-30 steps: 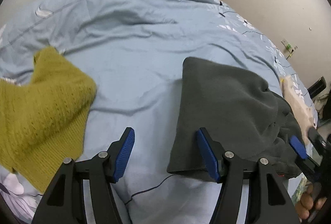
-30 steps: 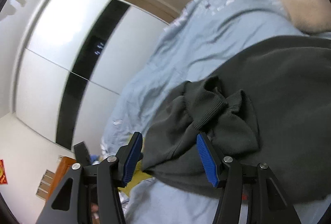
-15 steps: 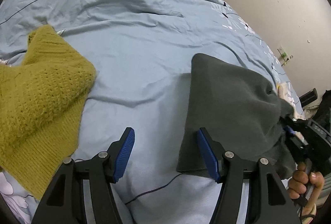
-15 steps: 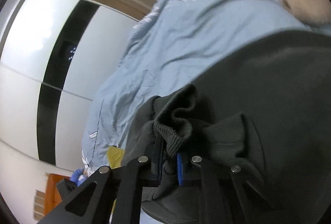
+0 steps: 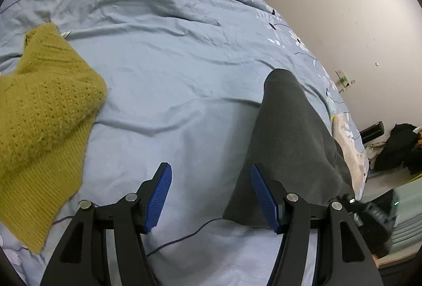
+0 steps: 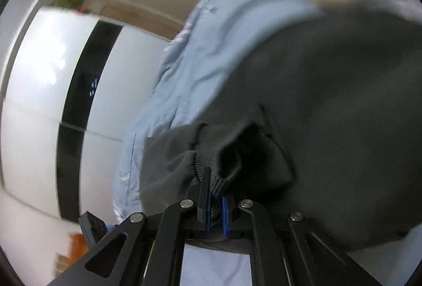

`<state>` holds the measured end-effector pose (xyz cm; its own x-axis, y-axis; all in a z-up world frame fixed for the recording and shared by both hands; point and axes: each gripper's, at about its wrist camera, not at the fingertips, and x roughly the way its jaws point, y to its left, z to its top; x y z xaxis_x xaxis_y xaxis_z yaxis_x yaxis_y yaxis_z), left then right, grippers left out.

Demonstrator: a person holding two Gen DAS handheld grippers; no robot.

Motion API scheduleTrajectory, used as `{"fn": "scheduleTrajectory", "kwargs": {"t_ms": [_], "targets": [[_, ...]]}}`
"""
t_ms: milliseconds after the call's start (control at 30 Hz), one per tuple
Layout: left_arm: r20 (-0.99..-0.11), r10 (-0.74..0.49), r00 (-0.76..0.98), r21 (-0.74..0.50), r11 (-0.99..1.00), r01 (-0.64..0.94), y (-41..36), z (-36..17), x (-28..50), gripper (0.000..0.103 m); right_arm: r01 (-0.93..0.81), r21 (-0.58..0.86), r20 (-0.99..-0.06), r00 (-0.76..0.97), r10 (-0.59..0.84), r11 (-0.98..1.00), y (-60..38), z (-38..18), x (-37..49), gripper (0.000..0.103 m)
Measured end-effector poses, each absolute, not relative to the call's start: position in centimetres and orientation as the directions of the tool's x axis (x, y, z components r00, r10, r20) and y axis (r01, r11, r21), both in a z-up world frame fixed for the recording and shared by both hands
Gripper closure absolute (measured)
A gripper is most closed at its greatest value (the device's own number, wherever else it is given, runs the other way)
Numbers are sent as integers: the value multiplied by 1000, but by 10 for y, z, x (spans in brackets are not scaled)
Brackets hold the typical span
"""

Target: Fold clothes

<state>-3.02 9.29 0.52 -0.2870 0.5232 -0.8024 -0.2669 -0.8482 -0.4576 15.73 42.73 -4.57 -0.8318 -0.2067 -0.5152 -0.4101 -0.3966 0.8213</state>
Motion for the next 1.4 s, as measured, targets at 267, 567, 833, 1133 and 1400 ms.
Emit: {"fn": "scheduleTrajectory", "kwargs": {"t_ms": [267, 567, 833, 1133, 1400], "targets": [[-791, 564, -238, -499, -819, -282, 111, 2, -43, 39, -430, 763, -551, -823, -138, -482, 432, -30, 156, 97], [-734, 651, -193, -594, -754, -282, 116, 4, -58, 39, -398, 756, -547, -821, -166, -520, 433, -29, 158, 92], [-698, 669, -254, -518, -718, -465, 145, 55, -38, 39, -422, 604, -563, -827, 13, -676, 423, 22, 178, 82], [-778, 601, -185, -444, -734, -514, 188, 29, -27, 39, -289, 648, -575, -792, -204, -705, 399, 1, 132, 77], [-854, 480, -201, -315, -784, -534, 215, 2, -27, 39, -333, 684, -568, -801, -188, -649, 412, -13, 150, 80]]}}
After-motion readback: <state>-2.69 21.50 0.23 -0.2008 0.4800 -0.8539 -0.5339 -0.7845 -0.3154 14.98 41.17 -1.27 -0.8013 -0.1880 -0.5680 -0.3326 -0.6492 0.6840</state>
